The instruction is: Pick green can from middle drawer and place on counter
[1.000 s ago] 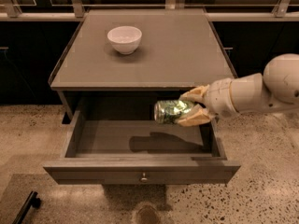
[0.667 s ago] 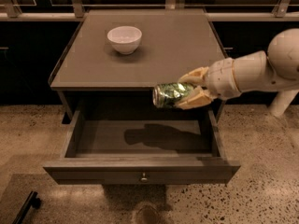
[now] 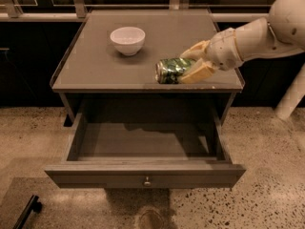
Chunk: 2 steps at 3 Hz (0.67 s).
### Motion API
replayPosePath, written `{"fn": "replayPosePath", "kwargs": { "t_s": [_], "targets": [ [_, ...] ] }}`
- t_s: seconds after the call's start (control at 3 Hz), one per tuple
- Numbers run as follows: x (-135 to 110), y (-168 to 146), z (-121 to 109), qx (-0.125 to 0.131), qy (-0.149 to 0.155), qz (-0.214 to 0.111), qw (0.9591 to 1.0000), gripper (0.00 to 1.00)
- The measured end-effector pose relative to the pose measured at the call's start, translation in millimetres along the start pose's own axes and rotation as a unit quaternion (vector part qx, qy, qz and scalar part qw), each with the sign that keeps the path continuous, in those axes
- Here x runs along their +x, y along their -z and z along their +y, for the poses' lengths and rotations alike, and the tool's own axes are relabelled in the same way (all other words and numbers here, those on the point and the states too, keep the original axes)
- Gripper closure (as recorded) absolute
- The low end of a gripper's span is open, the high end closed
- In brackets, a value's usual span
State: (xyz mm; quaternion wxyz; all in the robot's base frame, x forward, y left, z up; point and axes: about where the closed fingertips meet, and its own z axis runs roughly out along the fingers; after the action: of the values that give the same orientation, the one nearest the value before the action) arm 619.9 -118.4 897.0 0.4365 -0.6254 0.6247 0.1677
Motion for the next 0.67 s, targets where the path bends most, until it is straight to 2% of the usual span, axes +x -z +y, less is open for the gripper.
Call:
{"fn": "replayPosePath", "kwargs": {
  "t_s": [0.33,0.67],
  "targets": [
    [11,-13,-31,0.003,-0.029,0.02,0.9994,1.0],
    [23,-14,-57,0.036,-0.063,0.034,0.9968,1.0]
  ]
}}
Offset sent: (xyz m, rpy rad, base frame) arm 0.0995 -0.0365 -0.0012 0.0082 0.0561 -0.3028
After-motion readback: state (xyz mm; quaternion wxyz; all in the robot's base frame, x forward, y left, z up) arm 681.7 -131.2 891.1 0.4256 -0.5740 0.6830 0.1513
